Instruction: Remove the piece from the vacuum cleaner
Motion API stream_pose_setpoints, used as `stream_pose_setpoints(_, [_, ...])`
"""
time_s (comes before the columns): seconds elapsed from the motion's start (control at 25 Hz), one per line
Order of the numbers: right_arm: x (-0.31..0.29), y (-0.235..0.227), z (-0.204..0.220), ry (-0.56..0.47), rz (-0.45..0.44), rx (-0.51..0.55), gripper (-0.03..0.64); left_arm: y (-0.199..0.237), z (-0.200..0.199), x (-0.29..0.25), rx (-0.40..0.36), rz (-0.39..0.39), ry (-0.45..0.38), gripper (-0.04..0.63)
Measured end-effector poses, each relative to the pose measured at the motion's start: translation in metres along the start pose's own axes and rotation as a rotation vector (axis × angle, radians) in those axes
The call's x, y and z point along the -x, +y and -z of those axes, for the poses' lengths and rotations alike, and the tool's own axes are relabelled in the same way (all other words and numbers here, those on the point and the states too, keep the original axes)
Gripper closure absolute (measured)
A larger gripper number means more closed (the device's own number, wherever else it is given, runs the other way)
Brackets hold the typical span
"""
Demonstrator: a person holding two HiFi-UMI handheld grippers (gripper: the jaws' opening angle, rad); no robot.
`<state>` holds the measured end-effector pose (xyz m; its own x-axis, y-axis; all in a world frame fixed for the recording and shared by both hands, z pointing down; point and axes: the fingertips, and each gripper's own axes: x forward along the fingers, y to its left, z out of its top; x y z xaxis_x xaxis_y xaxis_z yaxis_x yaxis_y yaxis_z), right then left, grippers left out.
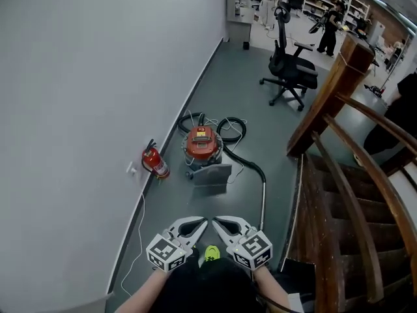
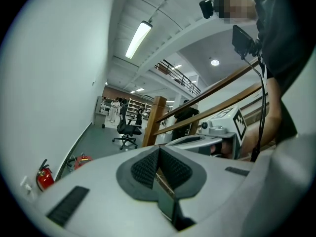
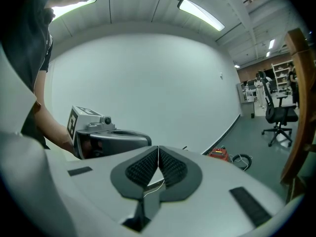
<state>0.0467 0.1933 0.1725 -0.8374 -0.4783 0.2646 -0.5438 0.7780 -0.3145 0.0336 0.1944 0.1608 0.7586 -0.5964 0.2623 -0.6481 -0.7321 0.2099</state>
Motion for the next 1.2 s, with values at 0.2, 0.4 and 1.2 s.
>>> stream_pose_setpoints(0.2, [-0.004, -0.009, -0.004, 0.009, 0.004, 0.018, 0.601, 0.009, -0.007, -0.003, -0.036, 0.009, -0.006, 0.586])
stream_pose_setpoints(0.4, [-0.012, -0.024, -0.005, 0.028, 0.011, 0.052, 0.601, 0.015, -0.004, -0.016, -0.045, 0.05, -0.002, 0.586])
stream_pose_setpoints(1.2, [-0.091, -0.078, -0.015, 0.109, 0.053, -0.007, 0.601, 0.1, -0.005, -0.053, -0.008, 0.148, 0.046, 0.586])
